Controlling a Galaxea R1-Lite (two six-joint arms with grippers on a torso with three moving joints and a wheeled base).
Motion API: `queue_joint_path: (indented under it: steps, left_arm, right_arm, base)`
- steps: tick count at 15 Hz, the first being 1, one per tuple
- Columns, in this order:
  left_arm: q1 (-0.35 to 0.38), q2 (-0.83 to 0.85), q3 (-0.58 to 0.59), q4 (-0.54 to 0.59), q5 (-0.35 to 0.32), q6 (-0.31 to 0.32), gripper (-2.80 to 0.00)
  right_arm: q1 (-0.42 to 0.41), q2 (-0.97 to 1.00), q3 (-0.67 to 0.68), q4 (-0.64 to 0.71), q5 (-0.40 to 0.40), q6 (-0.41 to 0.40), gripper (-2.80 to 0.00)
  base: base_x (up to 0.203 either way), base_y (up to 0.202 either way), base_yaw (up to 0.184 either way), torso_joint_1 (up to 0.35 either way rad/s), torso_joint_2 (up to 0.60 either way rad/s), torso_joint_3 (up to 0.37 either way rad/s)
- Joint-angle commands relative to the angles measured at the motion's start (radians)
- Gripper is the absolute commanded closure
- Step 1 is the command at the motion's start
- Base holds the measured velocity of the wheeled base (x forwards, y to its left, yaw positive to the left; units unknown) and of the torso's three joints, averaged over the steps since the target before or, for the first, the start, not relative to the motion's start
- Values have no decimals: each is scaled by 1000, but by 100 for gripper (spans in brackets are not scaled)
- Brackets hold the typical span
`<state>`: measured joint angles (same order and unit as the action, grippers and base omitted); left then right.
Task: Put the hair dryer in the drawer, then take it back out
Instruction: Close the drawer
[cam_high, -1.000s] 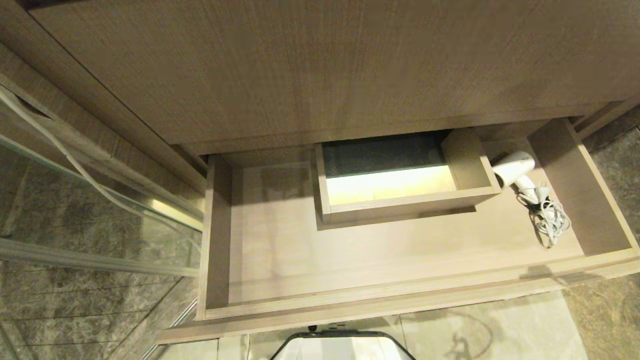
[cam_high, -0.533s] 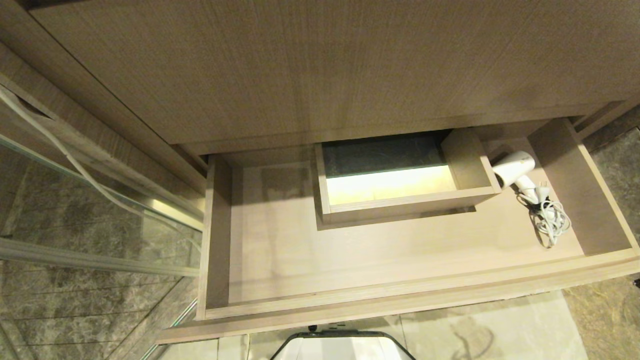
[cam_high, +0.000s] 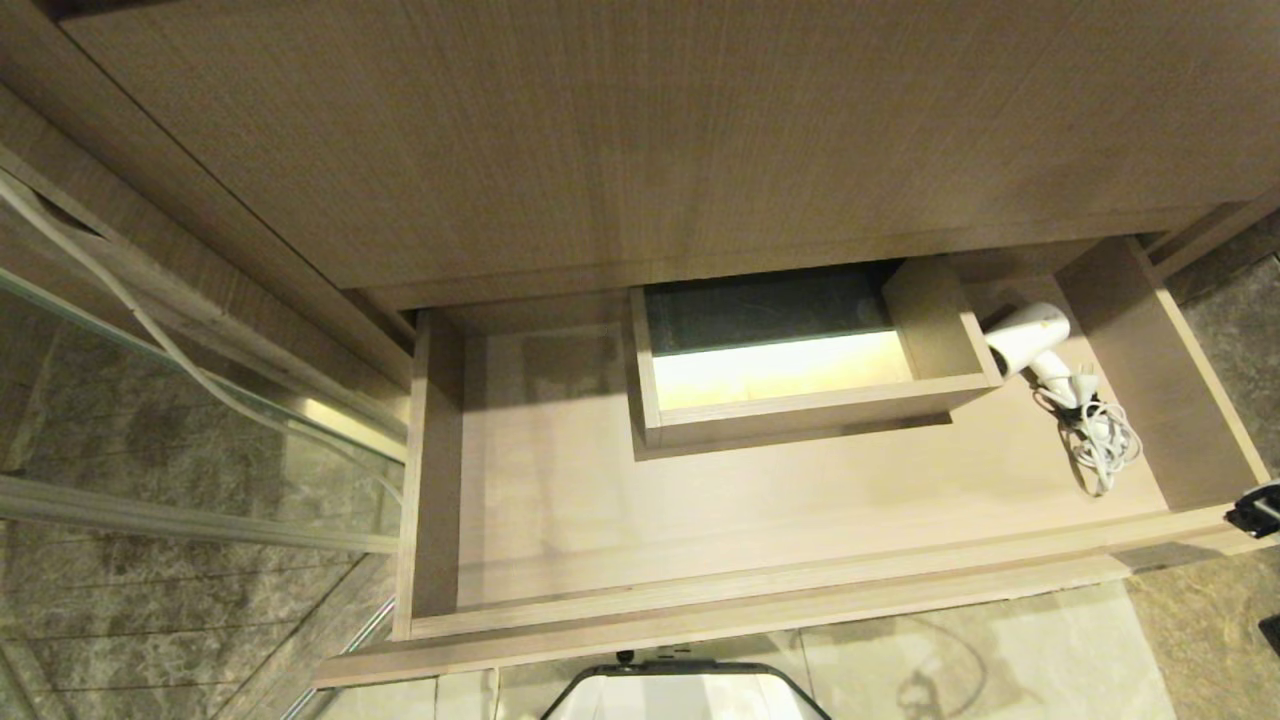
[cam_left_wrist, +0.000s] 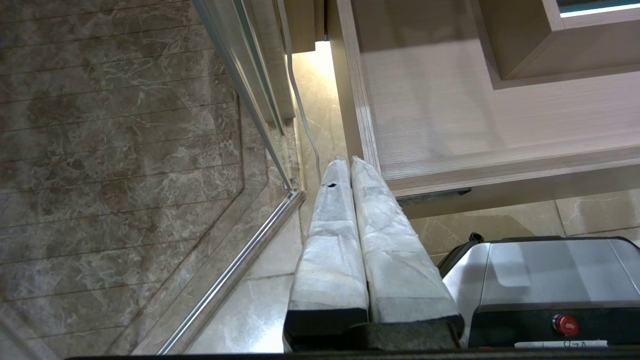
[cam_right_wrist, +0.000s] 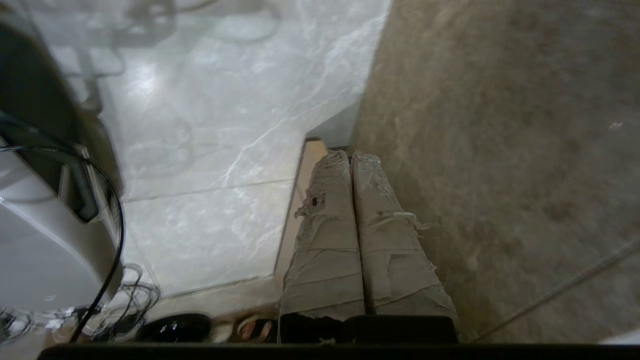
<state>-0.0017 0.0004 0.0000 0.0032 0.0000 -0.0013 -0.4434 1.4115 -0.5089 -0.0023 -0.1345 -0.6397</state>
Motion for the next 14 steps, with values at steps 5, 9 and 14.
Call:
queue_joint_path:
  steps: [5, 9, 14]
  left_arm:
    - [0, 0, 0, 0, 0, 0, 0]
    - [0, 0, 2, 1, 0, 0, 0]
    - [0, 0, 2, 0, 0, -2, 0]
  right_arm:
    - [0, 256, -115, -146, 1, -8, 0]
    - [0, 282, -120, -254, 2, -6, 0]
    - [2, 260, -137, -403, 57, 12, 0]
  base:
    - [0, 0, 0, 0, 0, 0]
    - [0, 0, 0, 0, 0, 0]
    - [0, 0, 0, 0, 0, 0]
